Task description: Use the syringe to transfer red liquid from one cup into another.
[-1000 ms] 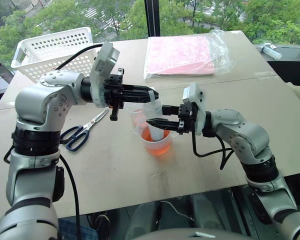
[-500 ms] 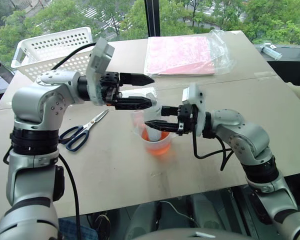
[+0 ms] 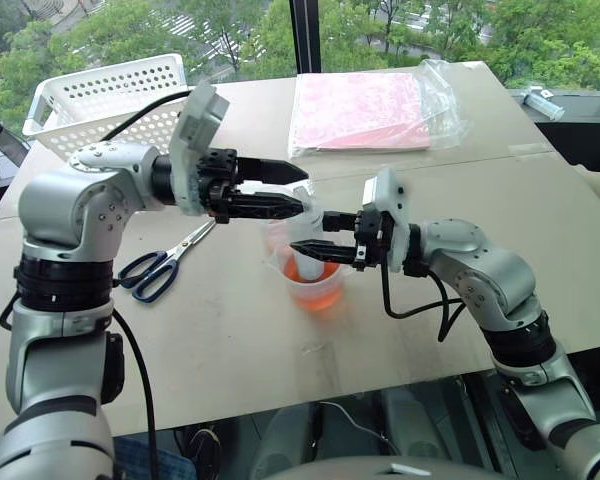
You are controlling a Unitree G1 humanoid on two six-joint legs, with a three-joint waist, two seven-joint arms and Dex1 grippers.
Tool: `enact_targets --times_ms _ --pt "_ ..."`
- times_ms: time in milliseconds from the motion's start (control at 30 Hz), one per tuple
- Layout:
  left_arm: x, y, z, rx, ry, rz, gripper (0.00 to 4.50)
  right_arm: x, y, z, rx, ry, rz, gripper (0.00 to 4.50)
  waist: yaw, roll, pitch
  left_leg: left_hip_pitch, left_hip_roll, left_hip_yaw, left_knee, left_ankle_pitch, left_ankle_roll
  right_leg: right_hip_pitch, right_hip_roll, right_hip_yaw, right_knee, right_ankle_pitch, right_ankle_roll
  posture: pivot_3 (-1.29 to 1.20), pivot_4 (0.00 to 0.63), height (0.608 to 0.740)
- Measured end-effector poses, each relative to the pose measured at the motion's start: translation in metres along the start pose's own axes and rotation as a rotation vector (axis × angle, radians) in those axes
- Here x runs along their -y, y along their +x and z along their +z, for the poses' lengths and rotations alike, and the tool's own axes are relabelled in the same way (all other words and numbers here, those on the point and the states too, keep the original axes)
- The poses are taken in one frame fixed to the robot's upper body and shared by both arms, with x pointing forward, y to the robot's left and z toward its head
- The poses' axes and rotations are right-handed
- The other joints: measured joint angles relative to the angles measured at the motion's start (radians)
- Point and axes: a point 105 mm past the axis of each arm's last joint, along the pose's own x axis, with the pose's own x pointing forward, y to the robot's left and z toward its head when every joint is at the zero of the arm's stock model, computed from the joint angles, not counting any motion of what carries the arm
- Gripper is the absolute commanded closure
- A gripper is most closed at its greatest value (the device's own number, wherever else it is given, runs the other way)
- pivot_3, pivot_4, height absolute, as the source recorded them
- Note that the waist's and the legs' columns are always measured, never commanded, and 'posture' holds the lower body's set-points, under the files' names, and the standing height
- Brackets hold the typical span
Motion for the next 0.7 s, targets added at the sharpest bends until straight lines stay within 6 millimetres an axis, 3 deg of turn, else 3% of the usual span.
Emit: enact_targets --times_ms 67,100,400,700 --pt "0.000 0.000 0.000 0.000 0.000 -0.002 4.26 0.001 0.000 -0.001 -0.002 0.003 -0.002 3.04 0.000 0.000 0.000 0.000 0.000 0.000 0.000 0.000 0.000 0.000 0.000 0.000 0.000 0.000 0.000 0.00 0.150 0.740" --pt "-0.001 0.000 0.000 -0.001 0.001 0.005 4.48 0.000 0.001 0.000 0.003 0.004 0.006 3.04 0.000 0.000 0.000 0.000 0.000 0.000 0.000 0.000 0.000 0.000 0.000 0.000 0.000 0.000 0.000 0.00 0.150 0.740" --pt "-0.004 0.004 0.000 0.009 0.005 0.028 4.48 0.002 0.000 -0.001 0.017 -0.007 -0.012 3.04 0.004 0.000 0.000 0.000 0.000 0.000 0.000 0.000 0.000 0.000 0.000 0.000 0.000 0.000 0.000 0.00 0.150 0.740" --pt "-0.007 0.012 0.017 0.065 -0.021 0.026 4.48 0.007 -0.006 0.004 0.043 -0.065 -0.039 3.04 0.003 0.000 0.000 0.000 0.000 0.000 0.000 0.000 0.000 0.000 0.000 0.000 0.000 0.000 0.000 0.00 0.150 0.740"
